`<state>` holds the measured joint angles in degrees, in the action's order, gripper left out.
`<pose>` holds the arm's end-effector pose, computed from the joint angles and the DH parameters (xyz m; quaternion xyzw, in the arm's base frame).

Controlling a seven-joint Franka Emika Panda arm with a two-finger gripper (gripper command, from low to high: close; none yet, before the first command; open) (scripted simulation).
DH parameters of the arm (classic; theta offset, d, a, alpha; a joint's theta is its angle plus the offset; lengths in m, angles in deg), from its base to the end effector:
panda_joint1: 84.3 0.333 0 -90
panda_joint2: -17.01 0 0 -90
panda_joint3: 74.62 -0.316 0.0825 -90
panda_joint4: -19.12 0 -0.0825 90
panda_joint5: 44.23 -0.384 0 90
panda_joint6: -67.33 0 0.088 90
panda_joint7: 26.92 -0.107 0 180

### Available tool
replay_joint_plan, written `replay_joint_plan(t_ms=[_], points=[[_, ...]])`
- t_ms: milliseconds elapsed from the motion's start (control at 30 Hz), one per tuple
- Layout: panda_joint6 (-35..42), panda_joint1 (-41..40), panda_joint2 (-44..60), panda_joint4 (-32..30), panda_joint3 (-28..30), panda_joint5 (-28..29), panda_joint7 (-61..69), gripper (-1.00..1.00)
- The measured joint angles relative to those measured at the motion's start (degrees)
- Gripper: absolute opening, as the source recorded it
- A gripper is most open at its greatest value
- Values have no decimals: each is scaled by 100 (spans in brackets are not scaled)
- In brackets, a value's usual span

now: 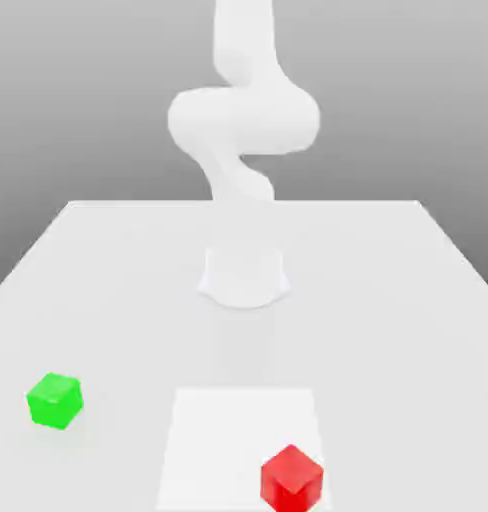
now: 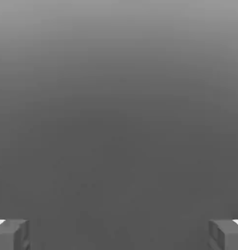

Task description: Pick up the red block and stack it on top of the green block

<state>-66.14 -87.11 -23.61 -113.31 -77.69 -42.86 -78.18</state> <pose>0.3805 0.0083 0.6750 -0.8454 0.3980 -0.3325 0.1276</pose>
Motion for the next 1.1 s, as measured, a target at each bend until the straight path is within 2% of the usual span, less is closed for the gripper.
replay_joint_plan(t_ms=[267,500,700,900,1033,1067,1100], points=[[-535,-729,1705,-206,-853,592,-1871,0],[-989,-1045,3176,-382,-1263,1115,-3483,0],[-1415,-1024,4369,-544,-1325,1248,-4643,0],[-1949,-891,5429,-706,-1354,865,-5361,0],[-2580,-576,6242,-592,-976,1201,-5709,0],[-2696,-508,6387,-569,-893,1277,-5768,-100],[-2696,-508,6387,-569,-893,1277,-5768,-100]])
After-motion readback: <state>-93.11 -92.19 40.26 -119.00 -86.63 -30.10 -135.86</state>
